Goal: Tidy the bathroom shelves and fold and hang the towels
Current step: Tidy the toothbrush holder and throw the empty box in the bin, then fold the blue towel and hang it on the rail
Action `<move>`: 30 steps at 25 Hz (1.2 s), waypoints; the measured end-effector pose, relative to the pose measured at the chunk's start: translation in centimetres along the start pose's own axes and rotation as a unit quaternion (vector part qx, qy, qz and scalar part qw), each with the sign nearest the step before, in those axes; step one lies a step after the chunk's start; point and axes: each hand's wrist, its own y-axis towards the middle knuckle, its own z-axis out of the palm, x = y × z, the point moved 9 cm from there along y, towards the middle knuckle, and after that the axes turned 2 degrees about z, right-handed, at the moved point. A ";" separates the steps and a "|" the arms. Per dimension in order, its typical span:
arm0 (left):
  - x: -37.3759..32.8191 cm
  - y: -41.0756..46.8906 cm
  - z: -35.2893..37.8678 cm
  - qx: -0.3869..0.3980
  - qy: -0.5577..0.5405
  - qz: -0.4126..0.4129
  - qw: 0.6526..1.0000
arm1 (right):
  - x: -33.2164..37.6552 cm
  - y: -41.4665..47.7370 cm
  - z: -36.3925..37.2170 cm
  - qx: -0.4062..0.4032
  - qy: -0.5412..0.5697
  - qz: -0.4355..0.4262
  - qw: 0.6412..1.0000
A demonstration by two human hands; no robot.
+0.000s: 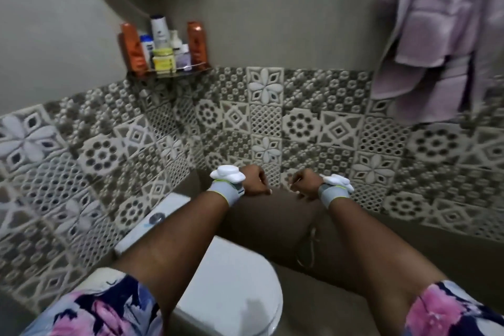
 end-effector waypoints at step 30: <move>-57.8 9.5 -7.8 -0.224 -0.002 0.403 0.887 | -11.7 -20.2 -60.0 -0.549 0.142 -0.082 0.819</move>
